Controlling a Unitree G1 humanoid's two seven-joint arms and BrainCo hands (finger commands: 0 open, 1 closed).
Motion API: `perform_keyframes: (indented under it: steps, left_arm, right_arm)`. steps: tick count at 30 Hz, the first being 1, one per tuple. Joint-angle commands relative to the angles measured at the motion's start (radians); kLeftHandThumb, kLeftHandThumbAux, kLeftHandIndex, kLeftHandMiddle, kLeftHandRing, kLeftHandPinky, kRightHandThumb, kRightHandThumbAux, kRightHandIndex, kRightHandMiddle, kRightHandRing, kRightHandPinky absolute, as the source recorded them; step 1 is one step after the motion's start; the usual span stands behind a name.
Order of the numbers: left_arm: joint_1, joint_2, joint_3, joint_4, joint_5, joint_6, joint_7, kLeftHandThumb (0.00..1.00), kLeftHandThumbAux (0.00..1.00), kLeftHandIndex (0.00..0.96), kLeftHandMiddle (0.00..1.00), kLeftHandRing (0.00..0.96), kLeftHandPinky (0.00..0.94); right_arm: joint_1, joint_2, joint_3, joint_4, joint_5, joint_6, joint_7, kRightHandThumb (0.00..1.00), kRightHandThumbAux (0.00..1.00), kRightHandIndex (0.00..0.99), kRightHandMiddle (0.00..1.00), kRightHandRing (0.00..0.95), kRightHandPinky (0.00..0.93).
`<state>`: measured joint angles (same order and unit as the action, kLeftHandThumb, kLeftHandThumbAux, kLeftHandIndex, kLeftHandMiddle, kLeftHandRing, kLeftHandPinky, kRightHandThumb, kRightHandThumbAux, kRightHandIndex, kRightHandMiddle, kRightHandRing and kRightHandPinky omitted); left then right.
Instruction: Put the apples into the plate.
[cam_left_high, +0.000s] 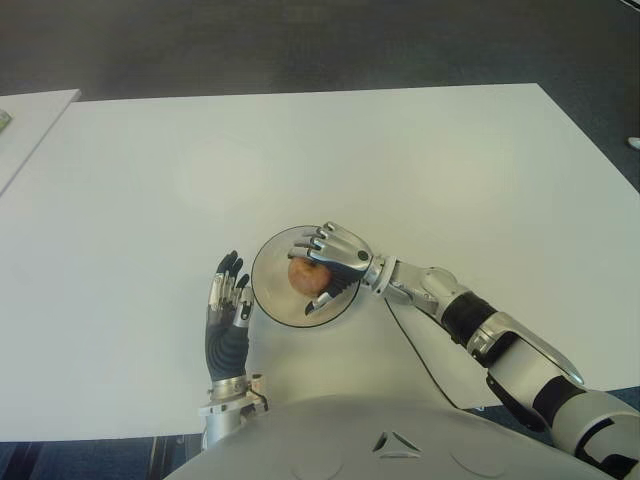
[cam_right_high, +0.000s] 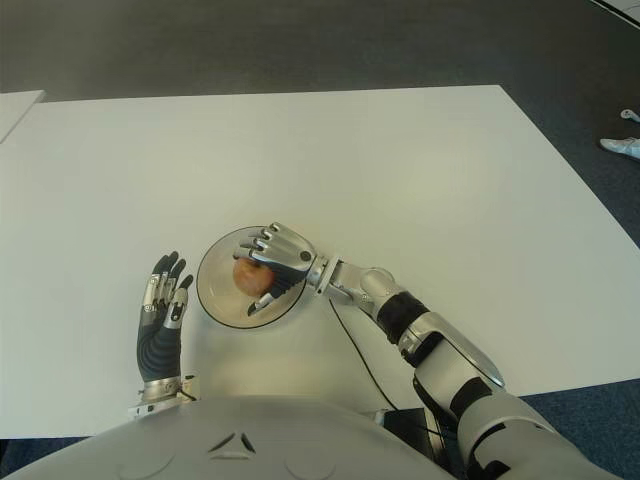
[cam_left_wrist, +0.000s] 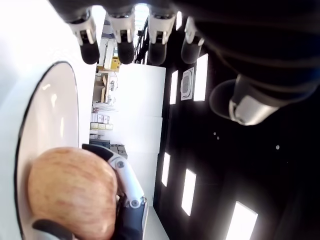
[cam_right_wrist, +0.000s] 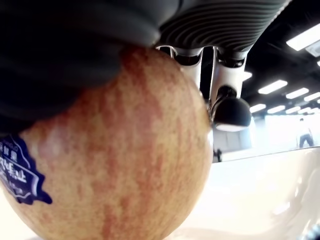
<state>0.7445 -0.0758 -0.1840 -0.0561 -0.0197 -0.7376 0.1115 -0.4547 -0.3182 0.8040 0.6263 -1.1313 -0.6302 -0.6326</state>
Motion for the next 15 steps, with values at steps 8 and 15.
perform_keyframes:
  steps: [8,15]
  left_arm:
    - [0.03,-0.048,-0.026,-0.005,-0.004,0.012,0.023,0.107,0.45,0.024,0.0,0.0,0.022]
    - [0.029,-0.045,-0.033,-0.007,-0.011,0.014,0.027,0.111,0.443,0.022,0.0,0.0,0.01]
  right_arm:
    - [0.038,-0.026,0.094,0.144,-0.028,0.028,0.062,0.865,0.667,0.421,0.551,0.814,0.838]
    - [0.034,-0.049,0.089,0.112,0.004,0.007,0.04,0.864,0.668,0.419,0.546,0.815,0.842]
